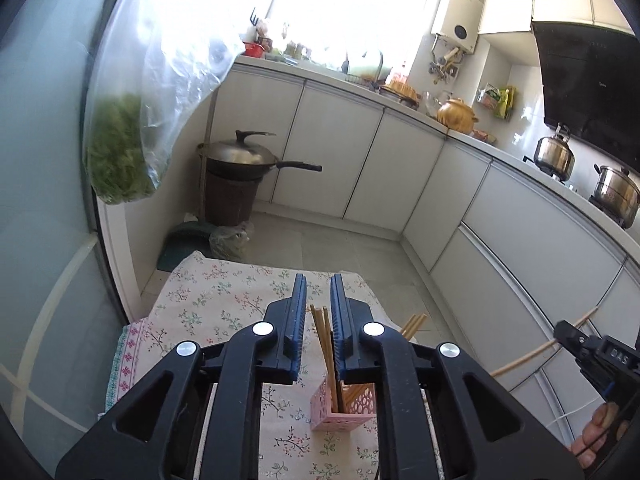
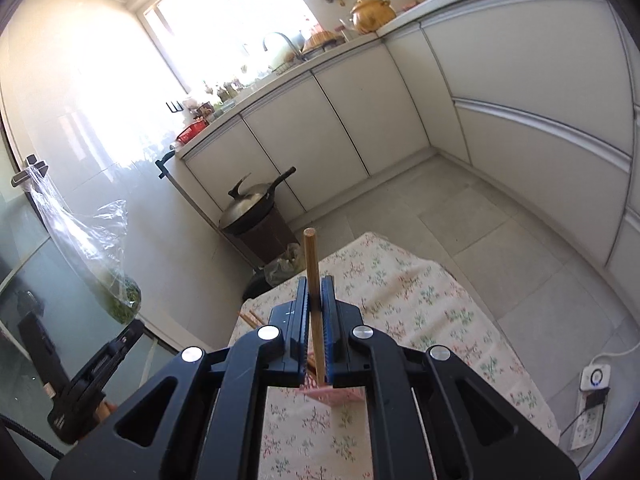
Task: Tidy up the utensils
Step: 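Lower the held wooden chopstick into the pink holder with the right tool, then open the right tool and withdraw it up from the holder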
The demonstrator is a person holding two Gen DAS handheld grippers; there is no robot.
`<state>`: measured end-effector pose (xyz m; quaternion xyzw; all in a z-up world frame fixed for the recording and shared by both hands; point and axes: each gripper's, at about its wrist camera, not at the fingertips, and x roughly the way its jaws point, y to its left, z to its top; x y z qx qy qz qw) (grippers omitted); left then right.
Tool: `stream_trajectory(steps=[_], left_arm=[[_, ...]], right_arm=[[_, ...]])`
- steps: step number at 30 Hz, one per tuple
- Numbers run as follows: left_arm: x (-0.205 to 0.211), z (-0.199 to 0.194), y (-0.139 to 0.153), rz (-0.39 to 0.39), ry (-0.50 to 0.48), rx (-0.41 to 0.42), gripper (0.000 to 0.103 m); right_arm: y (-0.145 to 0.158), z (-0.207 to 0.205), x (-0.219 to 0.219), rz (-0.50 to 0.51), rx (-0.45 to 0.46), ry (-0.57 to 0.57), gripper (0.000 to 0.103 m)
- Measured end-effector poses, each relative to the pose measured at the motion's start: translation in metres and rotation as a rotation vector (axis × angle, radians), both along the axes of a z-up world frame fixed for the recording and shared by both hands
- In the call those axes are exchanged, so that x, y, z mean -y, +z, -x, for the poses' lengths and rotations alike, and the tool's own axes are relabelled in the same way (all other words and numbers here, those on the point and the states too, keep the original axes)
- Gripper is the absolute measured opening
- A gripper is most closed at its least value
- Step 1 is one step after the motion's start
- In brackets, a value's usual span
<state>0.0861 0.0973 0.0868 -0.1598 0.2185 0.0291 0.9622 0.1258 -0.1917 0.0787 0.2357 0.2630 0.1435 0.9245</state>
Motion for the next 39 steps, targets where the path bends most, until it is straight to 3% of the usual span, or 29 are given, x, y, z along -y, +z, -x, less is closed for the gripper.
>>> stream_trajectory(steps=[8, 14, 21, 23, 30, 34, 39], left_arm=[[-0.009, -0.003, -0.001, 0.008, 0.004, -0.015, 0.019], [-0.008, -0.003, -0.003, 0.004, -0.005, -0.021, 0.022], [0.014, 0.001, 0.000, -0.051, -0.048, -0.007, 0.031], [0.023, 0.004, 0.001, -0.079, -0.053, 0.000, 0.036], [0.046, 0.014, -0.001, -0.154, -0.068, 0.013, 0.061], [0.056, 0.021, -0.004, -0.194, -0.067, 0.026, 0.074], [0.069, 0.025, -0.007, -0.234, -0.076, 0.017, 0.081]], right_arm=[[-0.015, -0.042, -0.032, 0.032, -0.033, -0.010, 0.006], [-0.042, -0.070, -0.057, 0.028, -0.075, 0.044, 0.015], [-0.020, -0.038, -0.062, 0.106, 0.022, 0.023, 0.022], [-0.013, -0.025, -0.063, 0.142, 0.052, 0.011, 0.029], [-0.004, 0.010, -0.065, 0.252, 0.106, -0.011, 0.033], [-0.008, 0.025, -0.059, 0.282, 0.112, -0.031, 0.046], [-0.017, 0.038, -0.045, 0.277, 0.096, -0.059, 0.057]])
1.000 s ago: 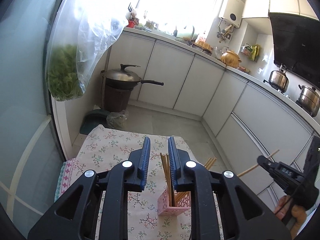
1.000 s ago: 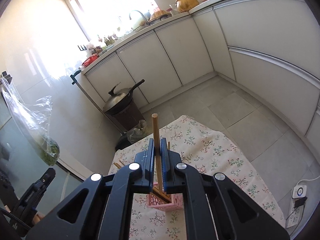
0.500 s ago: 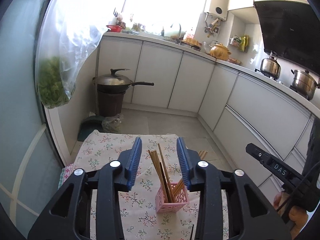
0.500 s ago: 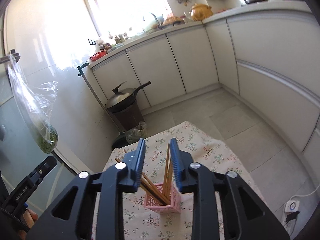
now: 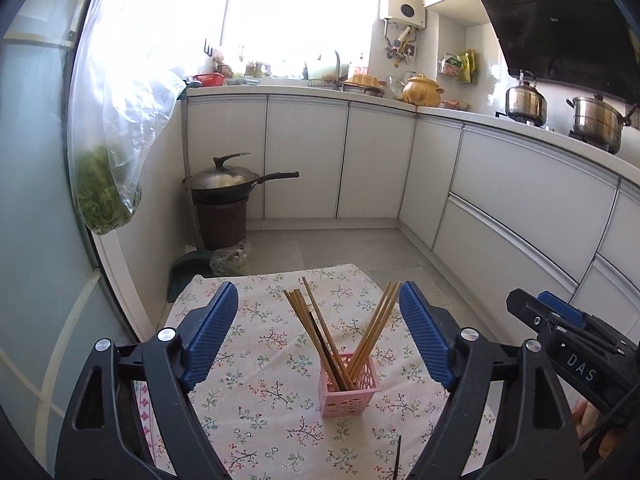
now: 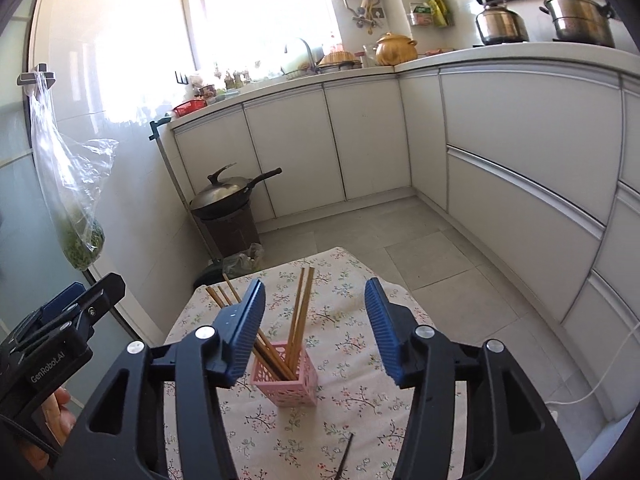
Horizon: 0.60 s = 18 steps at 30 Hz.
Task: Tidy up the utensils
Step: 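Open the right tool and withdraw it up from the holder, then lower the left tool to the black chopstick and grasp it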
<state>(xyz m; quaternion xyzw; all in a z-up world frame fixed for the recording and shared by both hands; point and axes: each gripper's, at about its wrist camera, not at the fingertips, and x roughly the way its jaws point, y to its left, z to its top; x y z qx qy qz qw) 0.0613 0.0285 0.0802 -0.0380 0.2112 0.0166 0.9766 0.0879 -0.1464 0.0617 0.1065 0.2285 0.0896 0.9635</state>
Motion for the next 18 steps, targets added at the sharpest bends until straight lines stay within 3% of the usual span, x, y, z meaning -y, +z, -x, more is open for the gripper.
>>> stream_trajectory(steps=[2, 6, 10, 14, 18], left_arm=[[0.004, 0.002, -0.002, -0.009, -0.006, -0.005, 0.085], [0.012, 0.006, -0.010, -0.030, -0.012, -0.017, 0.095], [0.017, 0.001, -0.026, -0.024, -0.032, -0.077, 0.096], [0.024, -0.021, -0.066, 0.013, -0.087, -0.249, 0.096], [0.051, -0.049, -0.120, -0.042, -0.175, -0.485, 0.096]], right_arm=[[-0.002, 0.004, 0.004, -0.002, -0.004, -0.009, 0.063], [-0.007, 0.015, 0.014, -0.015, 0.005, -0.042, 0.085], [-0.014, 0.022, 0.027, -0.024, -0.011, -0.068, 0.094], [-0.033, 0.036, 0.049, -0.004, -0.033, -0.143, 0.096], [-0.070, 0.045, 0.076, 0.017, -0.138, -0.185, 0.096]])
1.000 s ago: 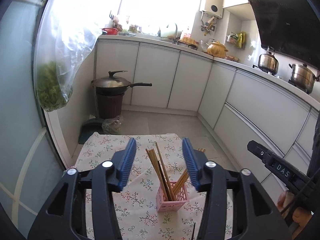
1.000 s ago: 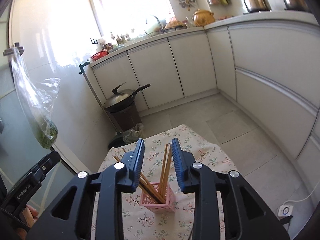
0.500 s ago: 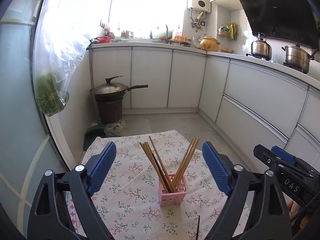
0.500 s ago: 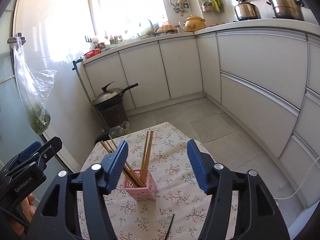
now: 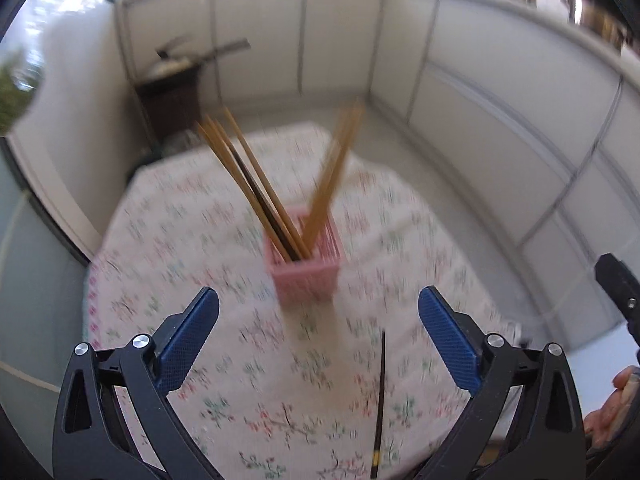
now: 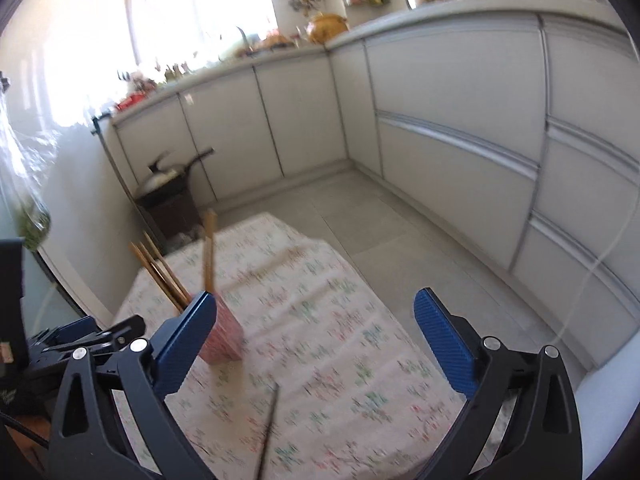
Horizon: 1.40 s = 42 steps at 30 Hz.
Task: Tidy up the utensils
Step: 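Lower the left tool to the black chopstick and grasp it, then carry the black chopstick over the pink holder and drop it in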
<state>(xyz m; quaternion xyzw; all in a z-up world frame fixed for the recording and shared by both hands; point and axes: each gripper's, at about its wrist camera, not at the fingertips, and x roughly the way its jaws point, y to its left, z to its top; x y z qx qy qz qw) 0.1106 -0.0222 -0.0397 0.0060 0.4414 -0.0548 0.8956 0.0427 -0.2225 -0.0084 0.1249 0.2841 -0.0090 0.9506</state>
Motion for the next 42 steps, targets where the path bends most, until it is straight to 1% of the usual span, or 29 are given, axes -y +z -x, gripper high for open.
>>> stream_trajectory(steps=[2, 4, 5, 8, 10, 12, 13, 15, 17, 19, 21, 22, 23, 24, 25, 27, 28, 29, 30, 31, 32, 33, 34, 35, 36, 38, 41, 42], left_arm=[[0.016, -0.008, -0.025, -0.037, -0.035, -0.084, 0.096], [0.023, -0.010, -0.037, -0.044, -0.056, -0.121, 0.096], [0.026, -0.010, -0.037, -0.048, -0.056, -0.122, 0.096], [0.026, -0.008, -0.031, -0.053, -0.056, -0.099, 0.096], [0.024, -0.005, -0.030, -0.074, -0.056, -0.092, 0.096], [0.021, -0.006, -0.037, -0.097, -0.057, -0.120, 0.096], [0.020, -0.008, -0.044, -0.100, -0.060, -0.145, 0.096], [0.020, -0.015, -0.055, -0.100, -0.063, -0.203, 0.096], [0.021, -0.023, -0.070, -0.080, -0.076, -0.253, 0.096], [0.023, -0.033, -0.093, -0.060, -0.067, -0.337, 0.096], [0.029, -0.038, -0.107, -0.019, -0.073, -0.390, 0.094], [0.035, -0.040, -0.114, -0.009, -0.088, -0.402, 0.090], [0.041, -0.041, -0.118, -0.018, -0.098, -0.404, 0.084], [0.050, -0.042, -0.124, -0.043, -0.112, -0.407, 0.068], [0.058, -0.042, -0.129, -0.067, -0.126, -0.414, 0.056], [0.073, -0.043, -0.140, -0.097, -0.148, -0.422, 0.053], [0.078, -0.044, -0.145, -0.108, -0.151, -0.423, 0.047], [0.083, -0.045, -0.151, -0.115, -0.153, -0.429, 0.043], [0.087, -0.045, -0.155, -0.119, -0.157, -0.441, 0.035], [0.091, -0.045, -0.159, -0.134, -0.160, -0.447, 0.033], [0.097, -0.043, -0.159, -0.176, -0.172, -0.421, 0.029], [0.100, -0.041, -0.159, -0.186, -0.188, -0.417, 0.012], [0.102, -0.039, -0.159, -0.164, -0.208, -0.426, 0.003], [0.102, -0.037, -0.160, -0.146, -0.214, -0.428, 0.003], [0.101, -0.035, -0.159, -0.149, -0.214, -0.415, 0.003], [0.093, -0.030, -0.156, -0.136, -0.209, -0.390, 0.003], [0.071, -0.018, -0.135, -0.091, -0.200, -0.320, 0.003], [0.060, -0.012, -0.122, -0.068, -0.194, -0.287, 0.003]], right_arm=[[-0.021, 0.000, 0.009, 0.000, -0.074, -0.007, 0.096], [-0.041, -0.004, 0.014, -0.012, -0.151, -0.008, 0.096], [-0.054, -0.010, 0.014, -0.012, -0.215, 0.006, 0.096], [-0.090, -0.027, 0.004, -0.022, -0.360, 0.090, 0.096], [-0.120, -0.039, -0.006, -0.050, -0.493, 0.135, 0.096], [-0.143, -0.046, -0.017, -0.095, -0.599, 0.185, 0.096], [-0.148, -0.045, -0.021, -0.102, -0.616, 0.185, 0.096], [-0.150, -0.043, -0.024, -0.085, -0.631, 0.172, 0.096], [-0.147, -0.039, -0.026, -0.066, -0.630, 0.176, 0.096], [-0.148, -0.034, -0.025, -0.048, -0.626, 0.168, 0.096], [-0.152, -0.031, -0.022, -0.034, -0.641, 0.161, 0.096], [-0.155, -0.030, -0.020, -0.034, -0.652, 0.161, 0.096], [-0.157, -0.030, -0.019, -0.038, -0.664, 0.162, 0.096], [-0.157, -0.030, -0.016, -0.044, -0.670, 0.163, 0.096], [-0.157, -0.029, -0.014, -0.050, -0.671, 0.163, 0.096], [-0.155, -0.028, -0.009, -0.054, -0.663, 0.163, 0.096], [-0.154, -0.027, -0.007, -0.053, -0.659, 0.162, 0.096], [-0.153, -0.026, -0.004, -0.054, -0.656, 0.160, 0.096], [-0.154, -0.026, -0.001, -0.058, -0.655, 0.157, 0.096], [-0.154, -0.025, 0.003, -0.065, -0.656, 0.153, 0.096], [-0.154, -0.024, 0.008, -0.076, -0.656, 0.146, 0.096], [-0.154, -0.024, 0.012, -0.084, -0.656, 0.140, 0.096], [-0.155, -0.023, 0.018, -0.097, -0.659, 0.128, 0.096], [-0.156, -0.023, 0.023, -0.113, -0.661, 0.117, 0.096], [-0.156, -0.023, 0.027, -0.132, -0.663, 0.108, 0.096], [-0.154, -0.024, 0.036, -0.198, -0.656, 0.090, 0.096], [-0.149, -0.025, 0.041, -0.277, -0.635, 0.092, 0.096], [-0.146, -0.026, 0.039, -0.293, -0.625, 0.099, 0.096]])
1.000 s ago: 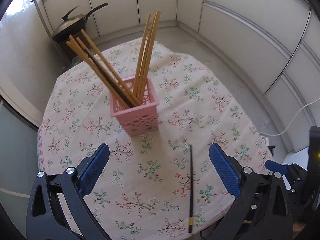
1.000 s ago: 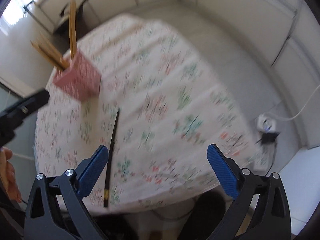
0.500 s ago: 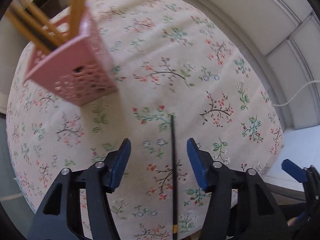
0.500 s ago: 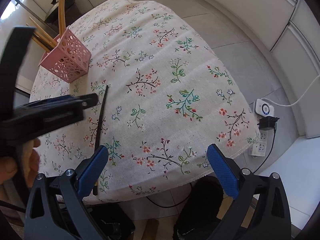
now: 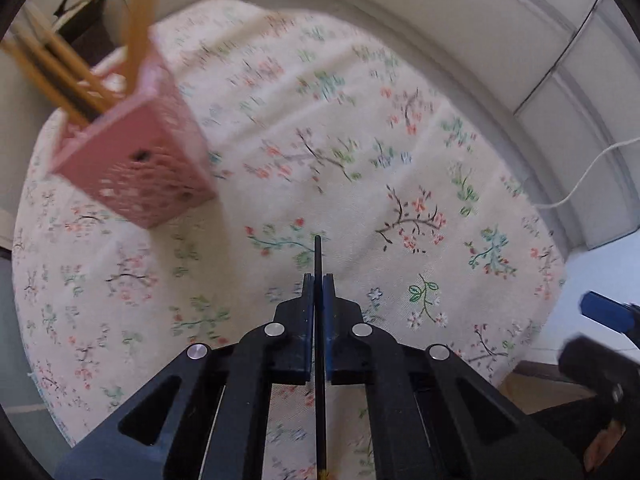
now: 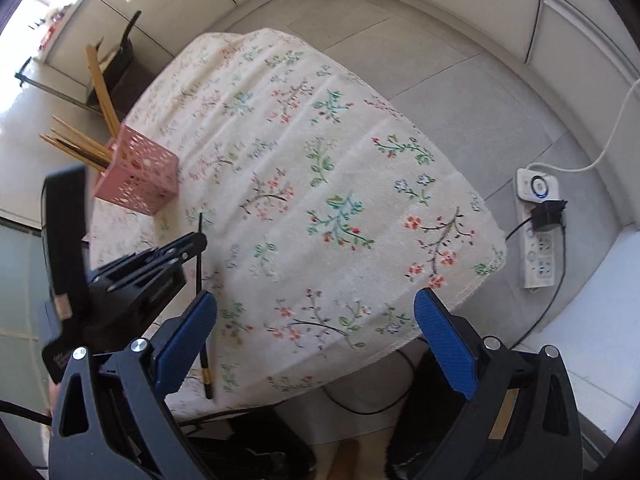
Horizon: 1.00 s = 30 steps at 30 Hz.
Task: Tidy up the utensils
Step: 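Carry the black chopstick over the pink holder and drop it in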
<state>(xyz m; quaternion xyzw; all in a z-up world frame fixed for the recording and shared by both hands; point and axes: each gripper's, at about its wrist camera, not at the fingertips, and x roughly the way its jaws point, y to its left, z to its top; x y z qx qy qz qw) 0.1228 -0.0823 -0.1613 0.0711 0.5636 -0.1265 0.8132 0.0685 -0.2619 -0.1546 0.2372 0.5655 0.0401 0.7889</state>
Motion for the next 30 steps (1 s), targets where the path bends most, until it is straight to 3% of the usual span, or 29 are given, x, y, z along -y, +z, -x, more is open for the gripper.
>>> stream_trajectory(steps=[4, 8, 17, 23, 30], left_arm=[[-0.039, 0.029, 0.054, 0.102, 0.034, 0.130, 0.003], [-0.056, 0.055, 0.097, 0.152, 0.055, 0.243, 0.003], [-0.067, 0.058, 0.194, 0.245, 0.087, 0.470, 0.003], [-0.067, 0.024, 0.233, 0.236, 0.134, 0.567, 0.003], [-0.072, 0.001, 0.242, 0.207, 0.176, 0.604, 0.003]], right_arm=[[0.013, -0.003, -0.011, -0.028, 0.045, 0.015, 0.096], [0.021, -0.008, -0.024, -0.068, 0.064, 0.035, 0.096], [0.022, -0.011, -0.019, -0.077, 0.081, 0.008, 0.096], [0.021, -0.013, -0.014, -0.099, 0.088, -0.013, 0.096], [0.024, -0.013, -0.022, -0.112, 0.101, 0.027, 0.096]])
